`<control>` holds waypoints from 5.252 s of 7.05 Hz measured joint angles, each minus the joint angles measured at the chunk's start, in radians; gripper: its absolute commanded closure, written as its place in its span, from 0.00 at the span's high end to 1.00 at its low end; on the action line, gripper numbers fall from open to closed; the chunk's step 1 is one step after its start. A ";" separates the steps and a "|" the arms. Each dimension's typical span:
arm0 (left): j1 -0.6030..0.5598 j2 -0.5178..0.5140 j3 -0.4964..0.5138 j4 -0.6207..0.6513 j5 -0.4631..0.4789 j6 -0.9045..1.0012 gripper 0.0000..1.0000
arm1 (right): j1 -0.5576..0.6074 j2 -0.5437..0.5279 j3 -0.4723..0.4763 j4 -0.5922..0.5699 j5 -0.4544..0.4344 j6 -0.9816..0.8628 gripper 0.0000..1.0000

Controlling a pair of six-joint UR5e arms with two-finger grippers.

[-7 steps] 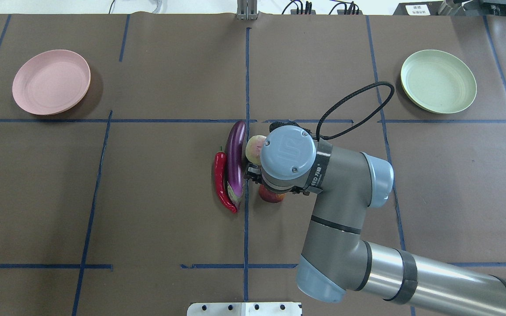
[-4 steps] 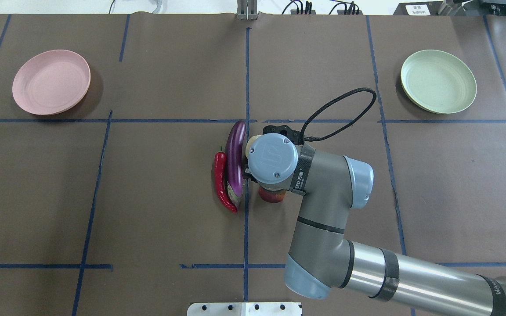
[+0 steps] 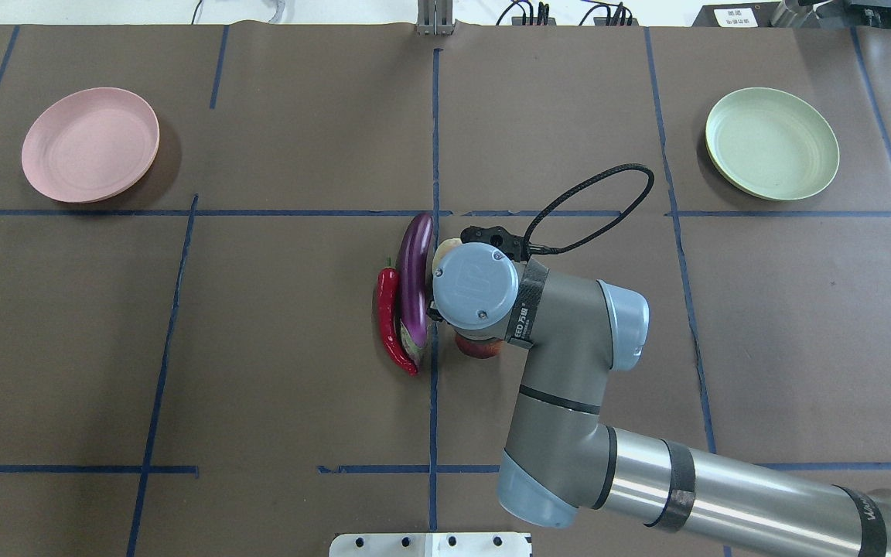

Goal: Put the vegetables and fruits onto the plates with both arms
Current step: 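Carry the pomegranate to the green plate while the left gripper reaches the eggplant, then grasp the purple eggplant with the left gripper while the right gripper releases the pomegranate, then carry the eggplant toward the pink plate while the right gripper grasps the peach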

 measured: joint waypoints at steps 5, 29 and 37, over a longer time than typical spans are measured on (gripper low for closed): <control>0.449 -0.323 -0.158 0.007 0.038 -0.752 1.00 | 0.230 -0.192 0.262 -0.078 0.159 -0.237 0.01; 1.059 -1.025 0.338 0.003 0.679 -1.223 0.00 | 0.764 -0.167 -0.521 0.488 0.365 -0.857 1.00; 0.706 -0.769 0.095 0.008 0.655 -1.218 0.02 | 0.278 -0.092 -0.083 0.467 0.343 0.137 1.00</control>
